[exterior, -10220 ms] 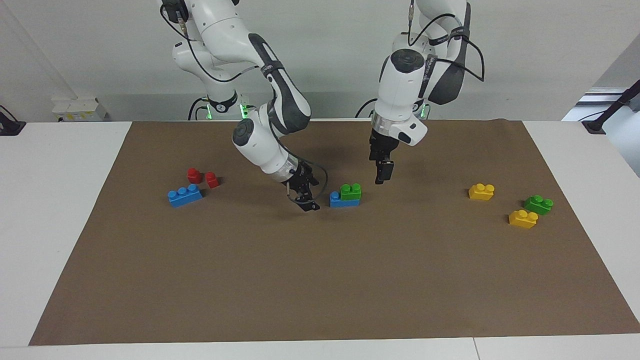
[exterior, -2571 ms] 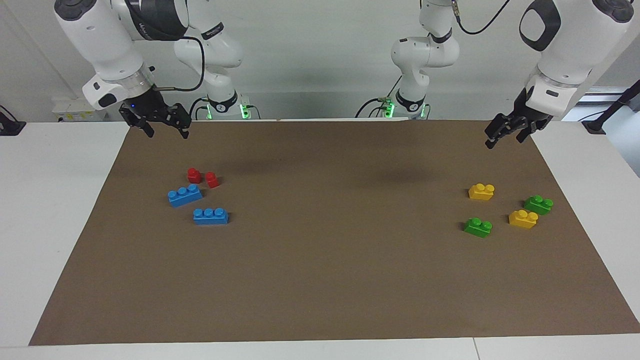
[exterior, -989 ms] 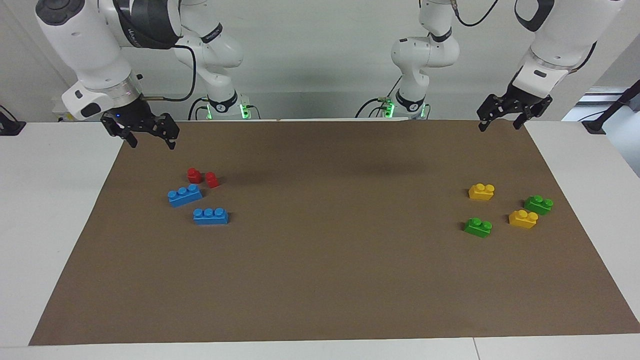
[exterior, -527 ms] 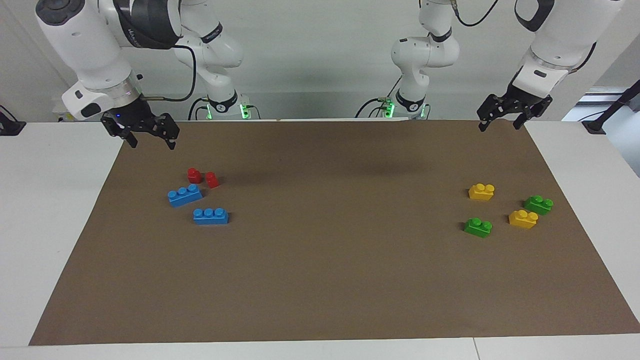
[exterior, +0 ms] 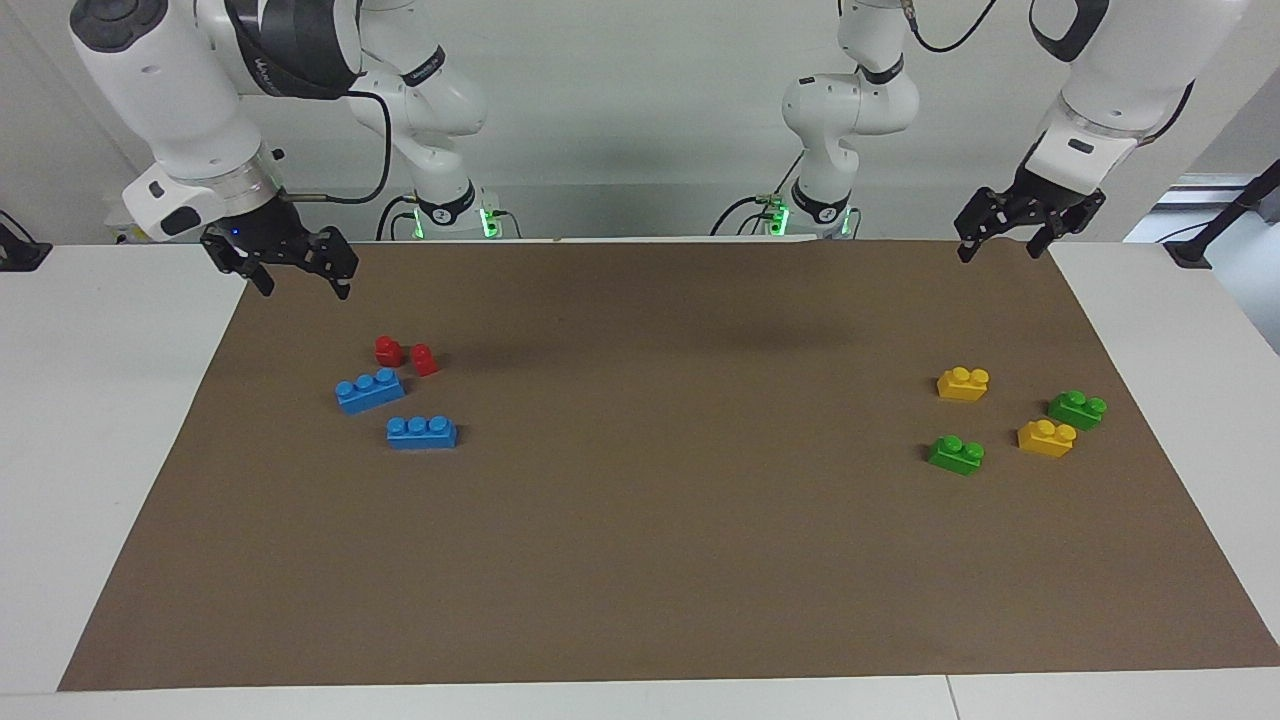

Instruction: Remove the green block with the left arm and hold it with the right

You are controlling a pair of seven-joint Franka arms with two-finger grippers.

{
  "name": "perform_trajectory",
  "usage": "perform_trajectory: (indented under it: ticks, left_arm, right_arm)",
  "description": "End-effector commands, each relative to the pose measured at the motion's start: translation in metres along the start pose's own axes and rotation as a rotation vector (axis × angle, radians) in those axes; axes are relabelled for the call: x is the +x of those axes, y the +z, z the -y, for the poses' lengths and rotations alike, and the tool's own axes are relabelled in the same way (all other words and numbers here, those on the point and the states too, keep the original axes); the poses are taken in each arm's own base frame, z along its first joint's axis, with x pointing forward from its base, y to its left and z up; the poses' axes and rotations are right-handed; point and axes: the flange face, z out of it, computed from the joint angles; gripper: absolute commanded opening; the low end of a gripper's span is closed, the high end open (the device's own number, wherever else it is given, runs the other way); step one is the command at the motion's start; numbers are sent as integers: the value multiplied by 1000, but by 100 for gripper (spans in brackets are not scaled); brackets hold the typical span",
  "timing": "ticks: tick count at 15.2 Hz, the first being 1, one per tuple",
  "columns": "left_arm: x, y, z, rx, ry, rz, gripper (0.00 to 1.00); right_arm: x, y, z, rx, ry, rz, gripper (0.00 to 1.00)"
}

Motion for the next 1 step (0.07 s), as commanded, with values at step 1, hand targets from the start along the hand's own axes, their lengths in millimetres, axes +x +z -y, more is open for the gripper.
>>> perform_trajectory:
  ticks: [1]
  left_arm:
    - [-5, -6, 1, 19, 13, -3, 100]
  right_arm:
    - [0, -2, -3, -13, -11, 13, 100]
